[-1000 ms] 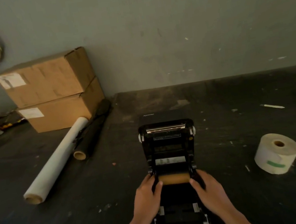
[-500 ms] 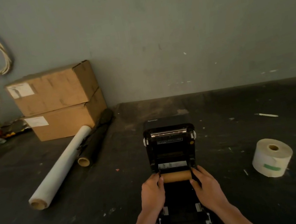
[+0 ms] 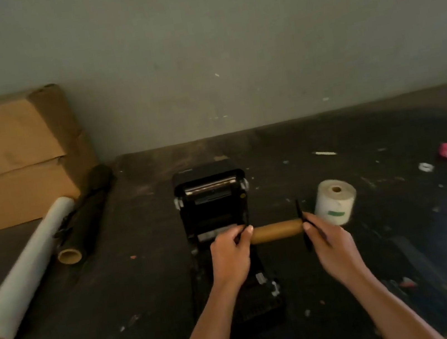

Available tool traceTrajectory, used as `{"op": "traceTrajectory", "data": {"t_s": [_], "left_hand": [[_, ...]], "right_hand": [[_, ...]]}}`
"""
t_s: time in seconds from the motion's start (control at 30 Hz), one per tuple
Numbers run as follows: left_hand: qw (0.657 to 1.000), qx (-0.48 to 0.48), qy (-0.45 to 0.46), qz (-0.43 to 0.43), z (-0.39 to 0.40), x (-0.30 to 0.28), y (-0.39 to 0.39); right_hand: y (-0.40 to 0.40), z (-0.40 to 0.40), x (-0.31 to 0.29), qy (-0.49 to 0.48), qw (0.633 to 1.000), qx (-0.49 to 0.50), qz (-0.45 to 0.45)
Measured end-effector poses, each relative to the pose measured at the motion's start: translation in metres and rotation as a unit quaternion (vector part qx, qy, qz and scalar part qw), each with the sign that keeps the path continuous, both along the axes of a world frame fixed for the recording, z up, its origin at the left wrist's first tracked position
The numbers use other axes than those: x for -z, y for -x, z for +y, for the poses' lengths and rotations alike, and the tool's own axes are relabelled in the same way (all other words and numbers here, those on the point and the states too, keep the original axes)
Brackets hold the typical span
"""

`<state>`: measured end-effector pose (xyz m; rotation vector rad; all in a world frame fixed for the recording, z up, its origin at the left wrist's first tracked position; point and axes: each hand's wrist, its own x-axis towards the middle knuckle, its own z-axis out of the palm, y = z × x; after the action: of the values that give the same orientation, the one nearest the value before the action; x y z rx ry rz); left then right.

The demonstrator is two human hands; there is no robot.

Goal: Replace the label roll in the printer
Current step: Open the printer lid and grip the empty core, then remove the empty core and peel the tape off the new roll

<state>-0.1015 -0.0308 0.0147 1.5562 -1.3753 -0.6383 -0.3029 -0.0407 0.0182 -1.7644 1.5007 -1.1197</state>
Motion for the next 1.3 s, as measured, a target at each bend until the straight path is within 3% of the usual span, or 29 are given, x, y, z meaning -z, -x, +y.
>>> {"op": "traceTrajectory", "data": {"t_s": [0.13, 0.3, 0.53, 0.73, 1.0, 1.17, 1.3], "left_hand": [[0.997, 0.06, -0.037, 0.026, 0.001, 0.015, 0.047], [0.984, 0.065, -0.15, 0.074, -0.009, 0.04, 0.079], [0.957, -0.01, -0.253, 0.139, -0.036, 0.081, 0.121], [0.941, -0.101, -0.291, 0.144, -0.067, 0.099, 0.153], [0.917, -0.192, -0.291, 0.193, -0.076, 0.116, 0.168], [0.916, -0.233, -0.284, 0.16, -0.074, 0.118, 0.172], [0.919, -0.237, -0.286, 0.134, -0.072, 0.117, 0.177]], "right_hand": [[0.046, 0.019, 0.011, -0.089, 0.991, 0.048, -0.085], [0.077, 0.024, 0.036, -0.205, 0.946, 0.058, -0.245], [0.106, -0.035, 0.076, -0.277, 0.932, 0.014, -0.231], [0.135, -0.088, 0.111, -0.337, 0.91, -0.034, -0.239], [0.145, -0.132, 0.122, -0.415, 0.861, -0.082, -0.281], [0.144, -0.132, 0.137, -0.454, 0.814, -0.061, -0.358], [0.144, -0.131, 0.142, -0.437, 0.849, -0.047, -0.293]]}}
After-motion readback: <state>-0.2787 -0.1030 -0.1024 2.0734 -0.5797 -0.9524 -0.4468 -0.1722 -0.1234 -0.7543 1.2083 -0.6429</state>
